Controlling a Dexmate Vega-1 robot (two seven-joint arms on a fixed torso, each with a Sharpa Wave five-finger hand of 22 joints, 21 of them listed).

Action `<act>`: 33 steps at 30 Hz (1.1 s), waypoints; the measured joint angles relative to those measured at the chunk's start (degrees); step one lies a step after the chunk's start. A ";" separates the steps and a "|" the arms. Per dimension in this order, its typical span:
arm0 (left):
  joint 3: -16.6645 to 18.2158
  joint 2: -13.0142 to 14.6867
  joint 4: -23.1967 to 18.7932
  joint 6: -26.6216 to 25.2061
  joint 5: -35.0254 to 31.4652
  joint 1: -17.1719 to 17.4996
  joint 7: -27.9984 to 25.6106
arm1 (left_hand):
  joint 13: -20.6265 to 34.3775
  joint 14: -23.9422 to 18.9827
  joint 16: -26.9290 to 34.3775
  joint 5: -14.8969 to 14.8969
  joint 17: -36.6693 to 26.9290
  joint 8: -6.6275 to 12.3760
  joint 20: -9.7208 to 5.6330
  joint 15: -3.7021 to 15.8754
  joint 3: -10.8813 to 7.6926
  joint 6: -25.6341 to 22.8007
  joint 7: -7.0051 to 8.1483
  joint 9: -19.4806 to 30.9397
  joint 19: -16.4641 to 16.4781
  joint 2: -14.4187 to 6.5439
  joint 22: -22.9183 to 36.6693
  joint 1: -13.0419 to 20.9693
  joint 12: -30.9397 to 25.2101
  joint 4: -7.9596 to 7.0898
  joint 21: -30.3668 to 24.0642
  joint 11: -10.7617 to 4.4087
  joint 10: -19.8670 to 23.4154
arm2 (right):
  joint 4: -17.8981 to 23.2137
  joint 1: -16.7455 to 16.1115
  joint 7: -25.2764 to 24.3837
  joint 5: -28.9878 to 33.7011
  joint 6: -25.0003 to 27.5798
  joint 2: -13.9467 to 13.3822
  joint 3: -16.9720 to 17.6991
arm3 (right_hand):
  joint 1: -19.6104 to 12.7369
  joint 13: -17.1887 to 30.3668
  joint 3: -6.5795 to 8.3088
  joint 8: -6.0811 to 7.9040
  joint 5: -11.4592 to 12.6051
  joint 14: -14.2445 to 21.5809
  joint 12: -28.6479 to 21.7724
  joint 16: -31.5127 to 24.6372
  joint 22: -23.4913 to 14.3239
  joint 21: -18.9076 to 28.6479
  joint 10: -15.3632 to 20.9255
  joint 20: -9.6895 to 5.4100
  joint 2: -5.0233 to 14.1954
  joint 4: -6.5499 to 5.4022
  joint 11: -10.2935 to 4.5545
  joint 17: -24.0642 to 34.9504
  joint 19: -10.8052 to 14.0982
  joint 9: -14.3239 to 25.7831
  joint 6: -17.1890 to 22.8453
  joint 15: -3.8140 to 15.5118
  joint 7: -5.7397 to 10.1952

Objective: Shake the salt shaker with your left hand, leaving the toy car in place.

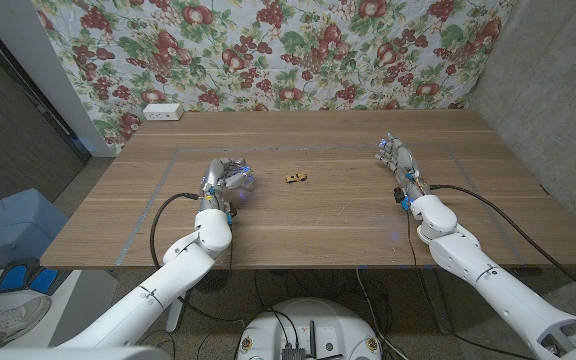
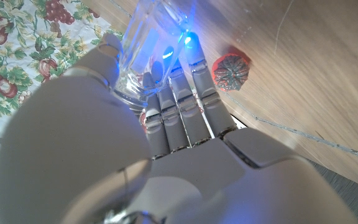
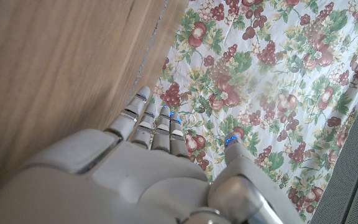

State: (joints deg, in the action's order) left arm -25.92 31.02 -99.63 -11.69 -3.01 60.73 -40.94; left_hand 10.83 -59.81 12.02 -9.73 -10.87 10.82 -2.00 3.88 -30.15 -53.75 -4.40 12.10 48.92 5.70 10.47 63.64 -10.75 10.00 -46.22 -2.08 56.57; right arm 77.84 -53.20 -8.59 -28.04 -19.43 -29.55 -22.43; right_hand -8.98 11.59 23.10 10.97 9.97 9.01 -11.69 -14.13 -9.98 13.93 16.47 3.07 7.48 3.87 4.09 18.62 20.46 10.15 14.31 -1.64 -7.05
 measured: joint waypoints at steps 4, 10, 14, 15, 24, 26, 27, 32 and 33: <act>-0.25 -0.06 0.37 -0.17 0.25 -0.26 0.00 | 0.00 0.00 0.00 0.03 0.00 -0.02 0.00 0.00 0.00 0.00 0.00 0.00 0.00 0.00 0.00 0.00 0.00 0.00 -0.02 0.00 0.00 | -0.27 0.24 0.06 0.01 0.00 0.08 -0.05 | 0.00 0.00 0.00 0.00 0.00 0.00 0.00 0.00 0.00 0.00 0.00 0.00 0.00 0.00 0.00 0.00 0.00 0.00 0.00 0.00 0.00; -0.55 -0.18 0.84 -0.39 0.50 -0.62 0.00 | -0.01 0.00 -0.04 0.17 0.01 -0.03 0.00 0.00 0.00 0.00 0.00 0.00 0.00 0.00 0.00 0.00 0.00 0.00 -0.03 0.00 0.00 | -0.64 0.57 0.19 0.06 0.00 0.18 -0.12 | 0.00 0.00 0.00 0.00 0.00 0.00 0.00 0.00 0.00 0.00 0.00 0.00 0.00 0.00 0.00 0.00 0.00 0.00 0.00 0.00 0.00; -0.70 -0.23 1.03 -0.55 0.65 -0.78 0.00 | -0.02 -0.01 -0.05 -0.03 0.02 -0.13 0.00 0.00 0.00 0.00 0.00 0.00 0.00 0.00 0.00 0.00 0.00 0.00 -0.03 0.00 0.00 | -0.80 0.72 0.22 0.06 0.00 0.21 -0.15 | 0.00 0.00 0.00 0.00 0.00 0.00 0.00 0.00 0.00 0.00 0.00 0.00 0.00 0.00 0.00 0.00 0.00 0.00 0.00 0.00 0.00; -0.77 -0.24 1.08 -0.59 0.68 -0.84 0.00 | -0.02 -0.01 -0.05 -0.05 0.02 -0.15 -0.08 0.00 0.00 0.00 0.00 0.00 -0.08 0.00 0.00 0.00 0.00 0.00 -0.03 0.00 0.00 | -0.83 0.73 0.23 0.06 0.00 0.22 -0.15 | 0.00 0.00 0.00 0.00 0.00 0.00 0.00 0.00 0.00 0.00 0.00 0.00 0.00 0.00 0.00 0.00 0.00 0.00 0.00 0.00 0.00; -1.15 0.21 0.66 -2.11 1.14 -1.27 0.68 | -0.05 0.66 -0.22 -0.32 0.05 -0.25 -0.96 0.67 0.00 0.19 0.19 -0.01 -0.97 0.00 -0.03 0.00 0.11 0.00 -0.06 -0.13 -0.13 | -1.17 0.90 0.29 0.05 -0.05 0.30 -0.18 | 0.00 0.00 0.00 0.00 0.00 0.00 0.00 0.00 0.00 -0.41 0.00 0.23 0.00 0.00 0.00 0.00 0.22 0.00 0.00 0.00 0.00; -1.35 0.63 0.14 -2.68 1.26 -1.47 1.14 | 0.04 1.08 -0.49 -0.45 0.03 -0.25 -1.32 1.08 0.00 0.72 0.72 0.00 -1.33 0.00 -0.36 0.00 0.38 0.00 -0.06 -0.63 -0.63 | -1.20 0.90 0.28 0.02 -0.14 0.33 -0.19 | 0.00 0.00 0.00 0.00 0.00 0.00 0.00 0.00 0.00 -0.41 0.00 0.42 0.00 0.00 0.00 0.00 0.42 0.00 0.00 0.00 0.00; -1.41 0.77 -0.03 -2.68 1.26 -1.53 1.14 | 0.07 1.36 -0.49 -0.55 -0.03 -0.29 -1.56 1.37 0.00 0.96 0.96 0.00 -1.57 0.00 -0.55 0.00 0.38 0.00 -0.06 -0.89 -0.93 | -1.24 0.90 0.27 0.01 -0.16 0.35 -0.18 | 0.00 0.00 0.00 0.00 0.00 0.00 0.00 0.00 0.00 -0.41 0.00 0.42 0.00 0.00 0.00 0.00 0.42 0.00 0.00 0.00 0.00; -1.73 1.41 -0.89 -4.89 1.64 -1.83 2.83 | 0.30 2.41 -0.54 -0.68 -0.45 -0.46 -2.67 2.41 0.00 2.12 2.12 0.00 -2.68 -0.55 -0.55 -0.54 0.43 0.00 -0.06 -1.82 -4.62 | -1.32 0.90 0.23 -0.09 -0.24 0.41 -0.18 | 0.00 0.00 0.00 0.00 0.00 0.00 0.00 0.00 0.00 -0.41 0.00 0.42 0.00 0.00 0.00 0.00 0.42 0.00 0.00 0.00 0.00; -1.76 1.50 -1.02 -4.89 1.64 -1.85 2.83 | 0.30 2.68 -0.81 -0.68 -0.58 -0.46 -2.86 2.68 0.00 2.40 2.41 0.00 -2.87 -0.82 -0.55 -0.82 0.43 0.00 -0.06 -2.06 -5.25 | -1.32 0.90 0.22 -0.11 -0.26 0.41 -0.18 | 0.00 0.00 0.09 0.00 0.00 0.00 0.00 0.00 0.00 -0.41 0.00 0.42 0.00 -0.09 0.00 0.00 0.42 0.00 0.00 0.00 0.00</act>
State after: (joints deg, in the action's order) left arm -27.67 32.52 -100.66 -16.59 -1.36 58.87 -38.11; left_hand 11.13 -57.13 11.21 -10.41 -11.45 10.36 -4.86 6.56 -30.15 -51.35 -1.99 12.10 46.05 4.89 9.91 62.83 -10.32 10.00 -46.28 -4.13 51.31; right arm 76.52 -52.30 -8.37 -28.15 -19.69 -29.14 -22.61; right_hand -8.98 11.59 23.19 10.97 9.97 9.01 -11.69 -14.13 -9.98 13.52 16.47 3.48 7.48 3.77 4.09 18.62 20.87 10.15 14.31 -1.64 -7.05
